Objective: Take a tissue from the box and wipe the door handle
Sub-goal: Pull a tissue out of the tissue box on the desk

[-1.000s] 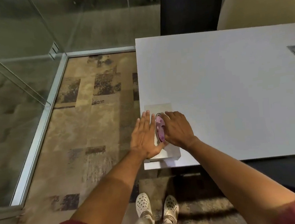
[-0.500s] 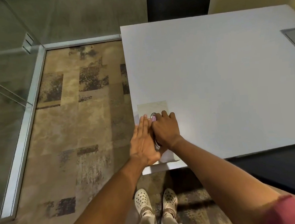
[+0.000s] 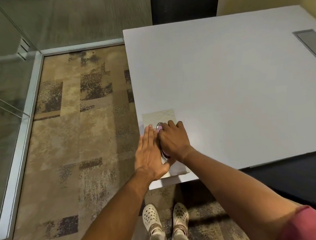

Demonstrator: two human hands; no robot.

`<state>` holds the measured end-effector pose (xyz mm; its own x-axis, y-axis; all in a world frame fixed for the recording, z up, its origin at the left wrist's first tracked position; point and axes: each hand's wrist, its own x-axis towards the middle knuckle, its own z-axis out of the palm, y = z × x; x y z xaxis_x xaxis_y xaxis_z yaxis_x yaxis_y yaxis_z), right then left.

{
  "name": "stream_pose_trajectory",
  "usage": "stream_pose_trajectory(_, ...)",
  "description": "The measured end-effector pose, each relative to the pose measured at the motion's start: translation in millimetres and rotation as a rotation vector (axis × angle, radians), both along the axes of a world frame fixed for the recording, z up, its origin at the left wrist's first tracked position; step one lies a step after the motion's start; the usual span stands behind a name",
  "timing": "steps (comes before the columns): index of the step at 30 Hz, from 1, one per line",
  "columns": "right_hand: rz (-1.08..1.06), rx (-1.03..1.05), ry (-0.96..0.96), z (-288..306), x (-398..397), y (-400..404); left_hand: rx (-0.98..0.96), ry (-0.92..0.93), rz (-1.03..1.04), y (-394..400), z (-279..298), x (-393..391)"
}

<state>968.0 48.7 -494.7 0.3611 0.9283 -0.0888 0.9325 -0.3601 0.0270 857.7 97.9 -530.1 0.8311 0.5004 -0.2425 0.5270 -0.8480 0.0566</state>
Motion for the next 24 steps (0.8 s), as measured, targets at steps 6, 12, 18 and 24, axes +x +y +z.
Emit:
stream_pose_trajectory(6,0.035,0.053,0.046,4.7,11.2,-4.5,-0.016,-0.021,0.035,-1.0,-3.7,-1.0)
stream_pose_trajectory(12,0.038,0.102,0.14,12.9,19.2,-10.1,-0.019,-0.018,0.035,-0.1,-7.3,-0.2)
stream_pose_trajectory(18,0.041,0.162,0.183,28.2,33.9,-9.8,-0.033,-0.035,0.029,0.4,-7.4,-0.7)
stream_pose_trajectory(24,0.054,0.211,0.221,45.0,42.2,-12.7,-0.046,-0.034,0.02,-0.3,-5.9,-1.0)
